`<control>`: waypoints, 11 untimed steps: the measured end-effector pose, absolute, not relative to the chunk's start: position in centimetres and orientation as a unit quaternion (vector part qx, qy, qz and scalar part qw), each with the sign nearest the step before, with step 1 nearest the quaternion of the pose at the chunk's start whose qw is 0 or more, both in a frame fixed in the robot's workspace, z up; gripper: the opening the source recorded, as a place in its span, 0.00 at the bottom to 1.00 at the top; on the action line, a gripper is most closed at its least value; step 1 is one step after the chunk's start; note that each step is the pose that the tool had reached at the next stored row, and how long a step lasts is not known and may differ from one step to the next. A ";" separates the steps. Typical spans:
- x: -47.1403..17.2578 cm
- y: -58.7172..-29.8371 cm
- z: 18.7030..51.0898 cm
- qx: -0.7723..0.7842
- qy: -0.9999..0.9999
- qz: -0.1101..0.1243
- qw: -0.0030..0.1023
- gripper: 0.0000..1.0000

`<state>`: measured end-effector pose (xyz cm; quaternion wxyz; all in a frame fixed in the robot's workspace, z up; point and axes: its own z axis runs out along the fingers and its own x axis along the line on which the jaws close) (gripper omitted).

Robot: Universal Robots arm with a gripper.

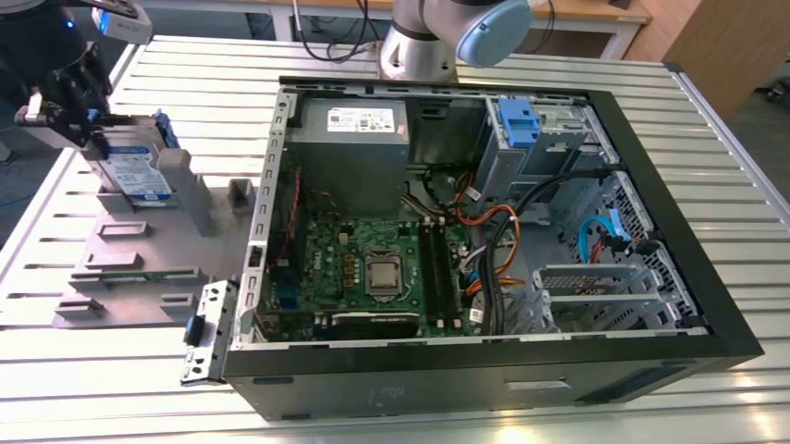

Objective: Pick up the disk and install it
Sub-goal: 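Pick up the disk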

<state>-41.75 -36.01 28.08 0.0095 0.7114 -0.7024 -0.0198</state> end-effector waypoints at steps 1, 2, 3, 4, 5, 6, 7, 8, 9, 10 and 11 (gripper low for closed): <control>-41.7 -36.0 28.1 0.711 -0.702 -0.020 0.009 0.45; -41.7 -36.0 28.1 0.711 -0.702 -0.020 0.010 0.39; -41.7 -36.0 28.1 0.711 -0.702 -0.020 0.010 0.39; -41.7 -36.0 28.1 0.711 -0.702 -0.020 0.010 0.36; -41.7 -36.0 28.1 0.711 -0.702 -0.020 0.009 0.36; -41.7 -36.0 28.1 0.711 -0.702 -0.020 0.009 0.36; -41.7 -36.0 28.1 0.711 -0.702 -0.020 0.009 0.36; -41.7 -36.0 28.1 0.711 -0.702 -0.020 0.009 0.36; -41.7 -36.0 28.0 0.711 -0.702 -0.020 0.010 0.36; -41.7 -36.0 28.0 0.711 -0.702 -0.020 0.009 0.36; -41.7 -36.0 28.0 0.711 -0.702 -0.020 0.009 0.36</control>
